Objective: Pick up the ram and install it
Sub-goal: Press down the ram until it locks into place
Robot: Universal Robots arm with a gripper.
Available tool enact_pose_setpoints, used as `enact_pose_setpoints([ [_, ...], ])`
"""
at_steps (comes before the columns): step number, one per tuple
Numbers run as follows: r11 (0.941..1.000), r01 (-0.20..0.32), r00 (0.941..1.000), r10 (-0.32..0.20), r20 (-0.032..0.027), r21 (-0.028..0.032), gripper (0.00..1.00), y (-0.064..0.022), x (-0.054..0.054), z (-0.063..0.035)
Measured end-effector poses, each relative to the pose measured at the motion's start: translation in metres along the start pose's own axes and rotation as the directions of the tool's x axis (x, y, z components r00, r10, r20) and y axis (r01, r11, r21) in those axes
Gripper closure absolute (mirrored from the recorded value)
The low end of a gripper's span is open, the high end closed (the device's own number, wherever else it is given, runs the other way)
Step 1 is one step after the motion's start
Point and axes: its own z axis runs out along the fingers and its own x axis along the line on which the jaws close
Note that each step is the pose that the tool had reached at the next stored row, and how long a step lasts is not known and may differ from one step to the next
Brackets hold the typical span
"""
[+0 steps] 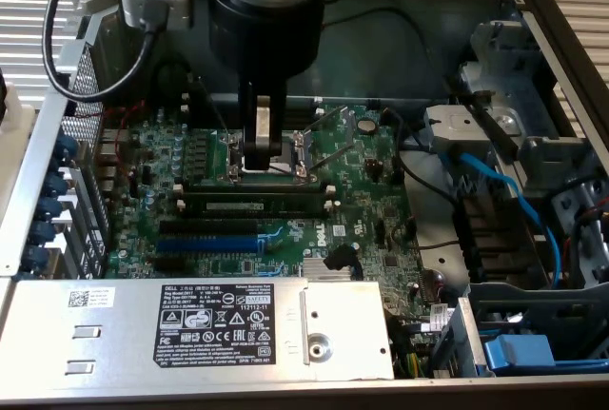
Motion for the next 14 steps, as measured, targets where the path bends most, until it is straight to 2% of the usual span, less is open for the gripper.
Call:
enact_pose_setpoints([
  [2, 1.0, 0.0, 1.0, 0.0, 0.0001, -0.0001, 0.89, 0.0001, -0.0001, -0.0038],
  [14, 1.0, 0.0, 1.0, 0.0, 0.0001, -0.0002, 0.89, 0.0001, -0.0002, -0.0053],
])
